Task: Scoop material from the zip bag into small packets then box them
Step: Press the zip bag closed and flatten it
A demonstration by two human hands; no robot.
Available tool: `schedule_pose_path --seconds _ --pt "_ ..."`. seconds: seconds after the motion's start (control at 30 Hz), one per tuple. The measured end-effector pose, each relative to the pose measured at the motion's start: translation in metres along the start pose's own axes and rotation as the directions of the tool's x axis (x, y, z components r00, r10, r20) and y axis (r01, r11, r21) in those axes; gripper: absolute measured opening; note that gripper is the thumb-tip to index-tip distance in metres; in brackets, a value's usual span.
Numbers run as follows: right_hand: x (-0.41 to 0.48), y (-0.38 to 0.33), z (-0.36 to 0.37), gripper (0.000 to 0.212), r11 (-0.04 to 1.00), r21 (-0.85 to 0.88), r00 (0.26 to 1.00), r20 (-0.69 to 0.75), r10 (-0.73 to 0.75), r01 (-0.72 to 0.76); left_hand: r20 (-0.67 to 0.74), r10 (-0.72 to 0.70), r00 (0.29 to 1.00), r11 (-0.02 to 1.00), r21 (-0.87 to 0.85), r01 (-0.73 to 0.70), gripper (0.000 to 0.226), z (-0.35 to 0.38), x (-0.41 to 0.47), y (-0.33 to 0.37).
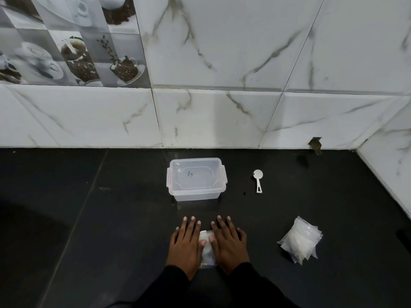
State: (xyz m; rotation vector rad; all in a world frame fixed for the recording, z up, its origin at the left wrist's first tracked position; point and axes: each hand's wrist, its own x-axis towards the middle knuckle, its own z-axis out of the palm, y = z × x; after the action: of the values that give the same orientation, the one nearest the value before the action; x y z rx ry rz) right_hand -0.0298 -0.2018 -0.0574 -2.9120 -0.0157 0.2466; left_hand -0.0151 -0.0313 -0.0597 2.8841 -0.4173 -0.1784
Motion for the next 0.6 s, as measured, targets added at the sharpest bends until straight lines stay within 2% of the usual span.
schedule_pose_path --seconds 0.23,0.4,0.53,0.6 --pt "0.003 -0.005 0.002 0.05 0.998 0.011 0.997 0.043 0.063 -0.063 0.042 0.011 0.999 0.999 -0.035 -0.01 0.058 -0.002 0.015 -0.006" --pt "0.002 -0.005 0.001 0.055 0.995 0.086 0.999 0.018 0.04 -0.041 0.048 -0.019 0.999 0.997 -0.075 0.022 0.061 -0.004 0.013 -0.004" --pt "0.005 0.01 -0.017 0.093 0.946 0.23 0.974 0.062 0.218 -0.227 -0.003 -0.189 0.982 0.963 -0.196 0.184 0.073 -0.014 0.002 -0.011" --pt "0.006 0.022 -0.023 0.109 0.892 0.344 0.955 0.149 0.257 -0.294 0.062 -0.206 0.977 0.949 -0.231 0.215 0.073 -0.015 -0.002 -0.019"
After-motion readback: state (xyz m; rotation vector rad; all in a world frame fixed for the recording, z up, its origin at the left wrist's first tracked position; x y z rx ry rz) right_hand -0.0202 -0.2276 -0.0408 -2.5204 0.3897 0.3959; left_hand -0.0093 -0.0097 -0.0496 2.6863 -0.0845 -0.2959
